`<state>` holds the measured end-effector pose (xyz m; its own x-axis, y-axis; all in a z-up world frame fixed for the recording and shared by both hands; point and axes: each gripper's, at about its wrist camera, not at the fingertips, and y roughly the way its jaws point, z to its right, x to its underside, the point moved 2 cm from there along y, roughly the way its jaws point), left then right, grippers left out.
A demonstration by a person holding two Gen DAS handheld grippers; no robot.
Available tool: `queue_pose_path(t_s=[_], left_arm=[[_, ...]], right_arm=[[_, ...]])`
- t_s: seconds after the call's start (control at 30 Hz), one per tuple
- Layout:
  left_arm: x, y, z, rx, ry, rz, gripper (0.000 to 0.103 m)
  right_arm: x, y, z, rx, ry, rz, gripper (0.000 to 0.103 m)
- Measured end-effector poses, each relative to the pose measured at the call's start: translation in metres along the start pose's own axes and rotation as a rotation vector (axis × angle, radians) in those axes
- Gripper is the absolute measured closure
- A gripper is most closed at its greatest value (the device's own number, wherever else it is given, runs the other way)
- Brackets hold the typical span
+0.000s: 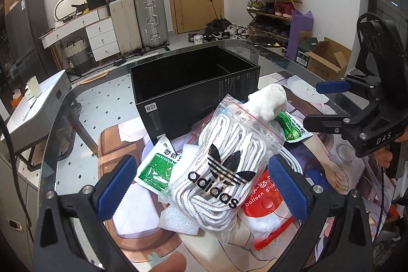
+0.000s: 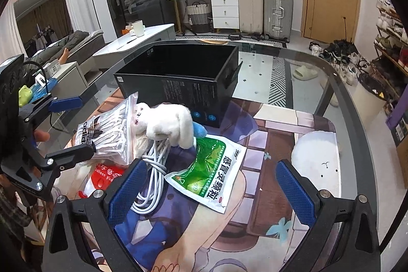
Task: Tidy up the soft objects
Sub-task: 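Reach the left gripper to the adidas lace bag while the right gripper reaches the green sachet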
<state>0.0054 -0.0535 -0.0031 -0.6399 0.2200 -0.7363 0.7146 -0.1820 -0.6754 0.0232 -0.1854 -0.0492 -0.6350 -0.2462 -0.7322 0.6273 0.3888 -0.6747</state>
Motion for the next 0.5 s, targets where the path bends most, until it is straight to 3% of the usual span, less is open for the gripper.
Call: queue_pose_path(t_s=[0.3,0.5], left_arm=[[-0.006,0.006,0.005,0.071,0.073,-0.047,0.0],[-0.009,0.01,0.007,0.121,0.09,-0.077,0.007]], right_arm=[[-0.004,0.02,0.009,-0.005,0.08,-0.056,0.001],[-0.003,0.033,0.01,0.013,0.075,-0.086,0.001]])
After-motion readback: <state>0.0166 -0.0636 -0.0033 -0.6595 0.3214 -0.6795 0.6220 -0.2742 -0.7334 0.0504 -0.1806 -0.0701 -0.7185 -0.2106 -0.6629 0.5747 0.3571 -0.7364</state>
